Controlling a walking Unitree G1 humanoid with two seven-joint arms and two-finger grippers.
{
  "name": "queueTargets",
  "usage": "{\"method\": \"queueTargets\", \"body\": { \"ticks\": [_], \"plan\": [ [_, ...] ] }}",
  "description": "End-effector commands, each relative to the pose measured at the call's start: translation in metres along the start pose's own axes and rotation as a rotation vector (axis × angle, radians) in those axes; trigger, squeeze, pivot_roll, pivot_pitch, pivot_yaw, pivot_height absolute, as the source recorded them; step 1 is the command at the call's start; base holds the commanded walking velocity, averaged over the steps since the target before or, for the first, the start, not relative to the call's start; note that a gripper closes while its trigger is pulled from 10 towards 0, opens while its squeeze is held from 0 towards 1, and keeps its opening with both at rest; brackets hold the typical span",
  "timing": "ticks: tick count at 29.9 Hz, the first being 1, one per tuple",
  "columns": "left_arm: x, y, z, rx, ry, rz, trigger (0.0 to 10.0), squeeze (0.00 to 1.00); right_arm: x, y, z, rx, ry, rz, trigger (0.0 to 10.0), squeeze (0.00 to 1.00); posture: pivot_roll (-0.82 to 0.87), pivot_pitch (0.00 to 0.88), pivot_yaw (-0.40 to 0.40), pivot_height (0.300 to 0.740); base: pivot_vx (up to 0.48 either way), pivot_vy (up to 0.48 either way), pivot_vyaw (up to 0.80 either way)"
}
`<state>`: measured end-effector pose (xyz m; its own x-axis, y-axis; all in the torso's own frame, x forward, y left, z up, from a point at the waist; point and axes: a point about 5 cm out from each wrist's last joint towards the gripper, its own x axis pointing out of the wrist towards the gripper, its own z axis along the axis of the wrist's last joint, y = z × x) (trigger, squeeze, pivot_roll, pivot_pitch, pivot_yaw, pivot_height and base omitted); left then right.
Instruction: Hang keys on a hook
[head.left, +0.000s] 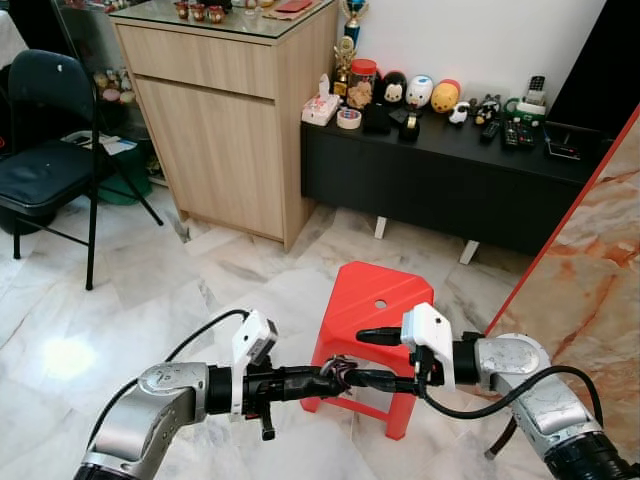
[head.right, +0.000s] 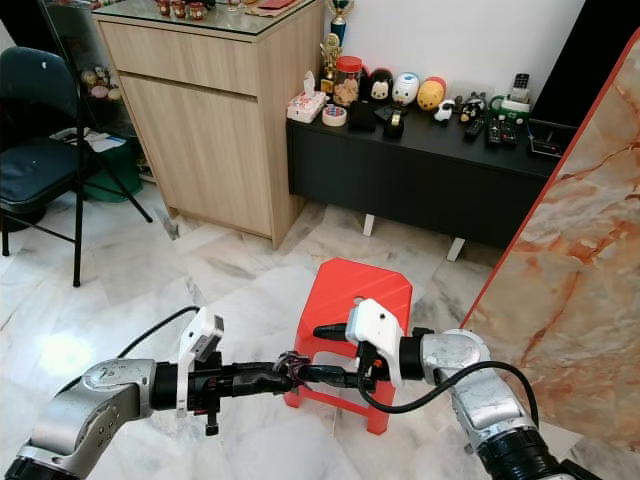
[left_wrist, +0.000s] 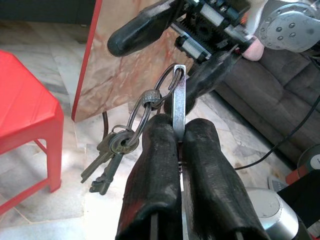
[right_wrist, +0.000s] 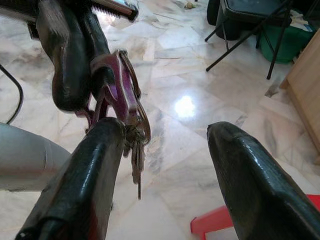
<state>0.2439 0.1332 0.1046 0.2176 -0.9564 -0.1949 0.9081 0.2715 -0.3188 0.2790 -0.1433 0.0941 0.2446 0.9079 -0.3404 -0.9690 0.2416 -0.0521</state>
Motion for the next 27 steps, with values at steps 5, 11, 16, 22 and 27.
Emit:
{"method": "queueTargets", "body": {
  "ticks": [5,11,16,22,27],
  "plan": [
    [0.003,-0.006,0.006,0.016,-0.016,-0.038,10.0,0.0,0.001,-0.003,-0.001,-0.021,0.018,-0.007,7.2,0.0,0.06,0.022,-0.068,0.74,0.0,0.0,0.0],
    [0.003,-0.006,0.006,0.014,-0.018,-0.042,10.0,0.0,0.003,-0.004,0.0,-0.022,0.002,-0.016,10.0,0.0,0.06,0.028,-0.069,0.74,0.0,0.0,0.0],
    [0.003,-0.007,0.007,0.01,-0.017,-0.051,10.0,0.0,0.005,-0.004,0.003,-0.032,-0.022,-0.003,10.0,0.0,0.06,0.034,-0.068,0.74,0.0,0.0,0.0],
    [0.003,-0.009,0.004,0.005,-0.007,-0.064,10.0,0.0,0.006,-0.006,0.005,-0.048,-0.026,0.006,10.0,0.0,0.06,0.036,-0.069,0.74,0.0,0.0,0.0],
    [0.003,-0.011,0.002,-0.001,0.005,-0.072,10.0,0.0,0.007,-0.007,0.01,-0.056,-0.051,0.007,10.0,0.0,0.07,0.039,-0.07,0.74,0.0,0.0,0.0]
  ]
}}
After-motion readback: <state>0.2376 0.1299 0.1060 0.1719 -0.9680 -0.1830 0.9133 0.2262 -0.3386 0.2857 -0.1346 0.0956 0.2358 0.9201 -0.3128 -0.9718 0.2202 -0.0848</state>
